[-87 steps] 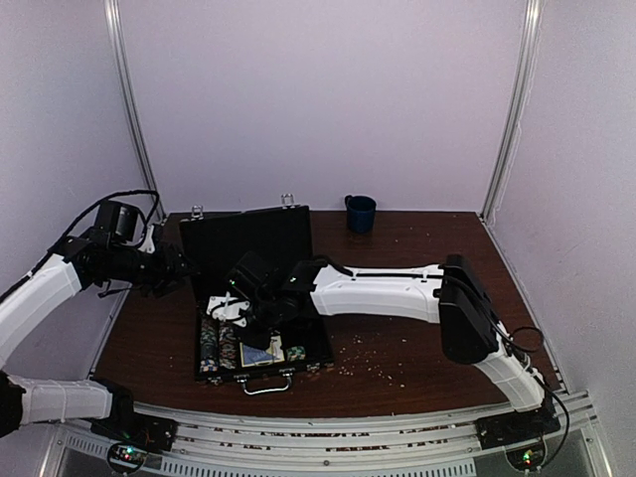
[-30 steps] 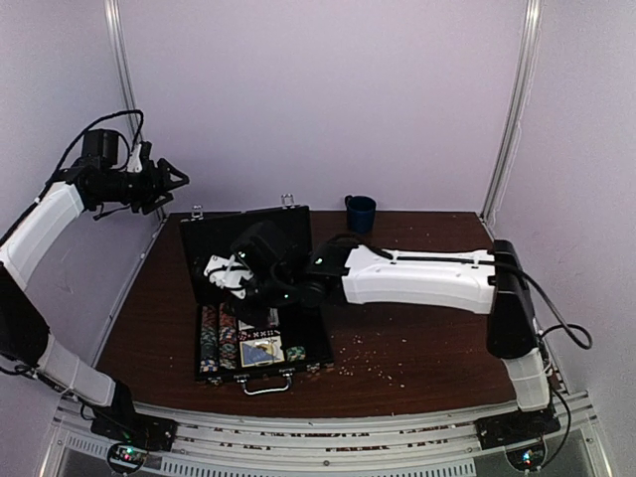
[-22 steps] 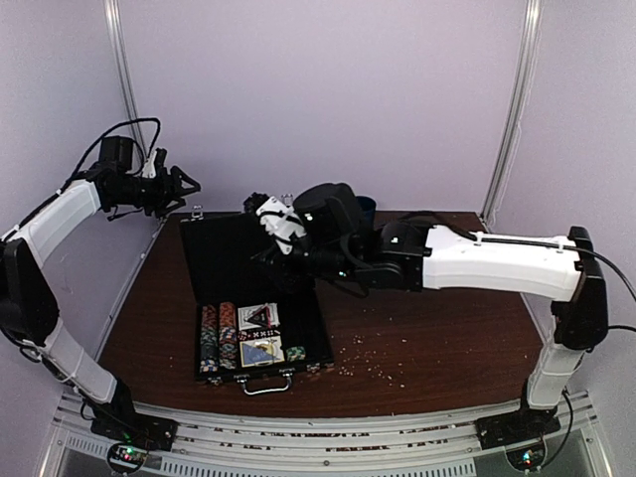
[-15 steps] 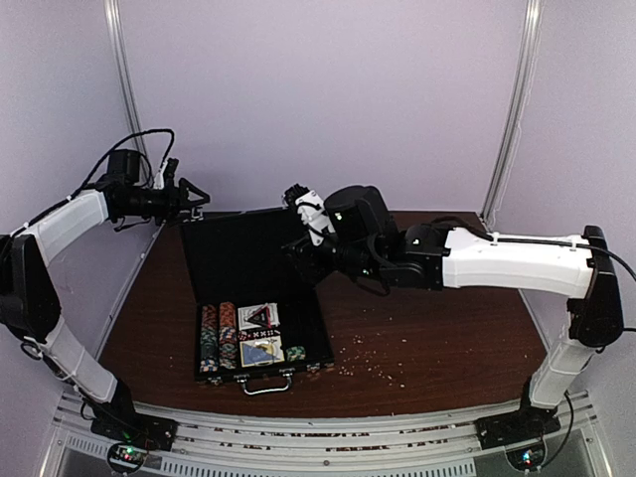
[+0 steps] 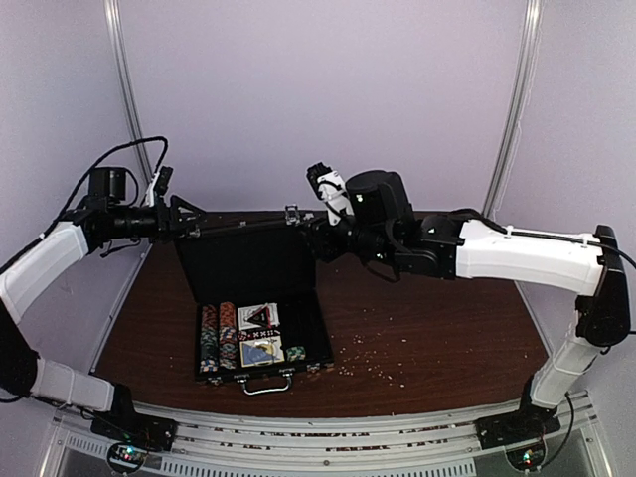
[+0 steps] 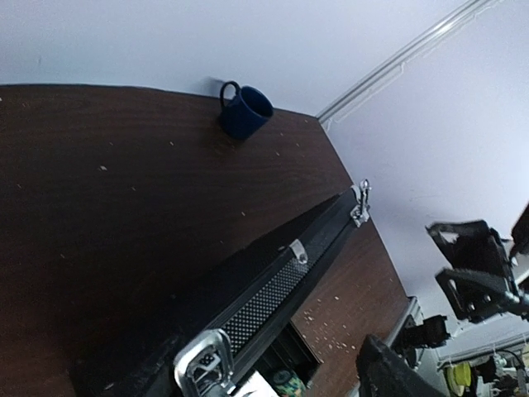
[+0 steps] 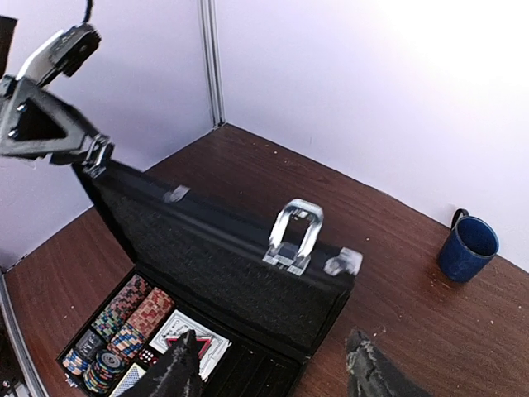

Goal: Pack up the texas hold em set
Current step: Close the lid of the box for the chip case, then press the right-side button of the box against the chip case.

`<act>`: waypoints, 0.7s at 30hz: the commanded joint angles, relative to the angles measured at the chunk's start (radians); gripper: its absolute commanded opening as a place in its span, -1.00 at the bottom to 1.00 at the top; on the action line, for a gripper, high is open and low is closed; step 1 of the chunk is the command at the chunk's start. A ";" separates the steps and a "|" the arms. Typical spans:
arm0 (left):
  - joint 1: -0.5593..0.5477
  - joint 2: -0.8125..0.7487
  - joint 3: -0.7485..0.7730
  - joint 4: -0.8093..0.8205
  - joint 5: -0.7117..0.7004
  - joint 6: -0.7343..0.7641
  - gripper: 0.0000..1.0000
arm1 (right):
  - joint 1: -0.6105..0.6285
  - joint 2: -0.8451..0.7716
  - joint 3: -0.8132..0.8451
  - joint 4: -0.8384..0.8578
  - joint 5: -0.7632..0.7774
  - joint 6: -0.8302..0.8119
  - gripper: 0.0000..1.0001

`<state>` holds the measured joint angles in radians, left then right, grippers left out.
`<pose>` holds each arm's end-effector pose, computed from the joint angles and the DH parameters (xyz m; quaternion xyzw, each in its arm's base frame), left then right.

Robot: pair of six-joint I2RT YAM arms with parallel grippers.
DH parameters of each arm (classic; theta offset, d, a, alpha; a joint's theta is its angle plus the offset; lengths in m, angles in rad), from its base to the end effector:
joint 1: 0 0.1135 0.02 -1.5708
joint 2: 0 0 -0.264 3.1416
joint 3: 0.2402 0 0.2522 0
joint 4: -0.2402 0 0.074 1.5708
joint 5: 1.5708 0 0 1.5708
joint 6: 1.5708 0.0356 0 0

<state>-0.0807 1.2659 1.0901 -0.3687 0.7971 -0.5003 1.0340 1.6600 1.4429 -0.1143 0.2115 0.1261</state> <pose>0.2740 -0.0477 0.3303 0.0191 0.8250 -0.4535 0.3366 0.2102 0.3387 0.3469 -0.2999 0.7544 0.2447 0.5302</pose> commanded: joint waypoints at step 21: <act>-0.173 -0.065 0.054 -0.277 -0.144 -0.086 0.38 | -0.156 -0.225 -0.289 -0.215 -0.241 0.494 0.23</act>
<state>-0.1719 1.0645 1.0645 -0.5972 0.7746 -0.7052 0.8650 1.4666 1.2507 -0.2737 0.1566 0.4835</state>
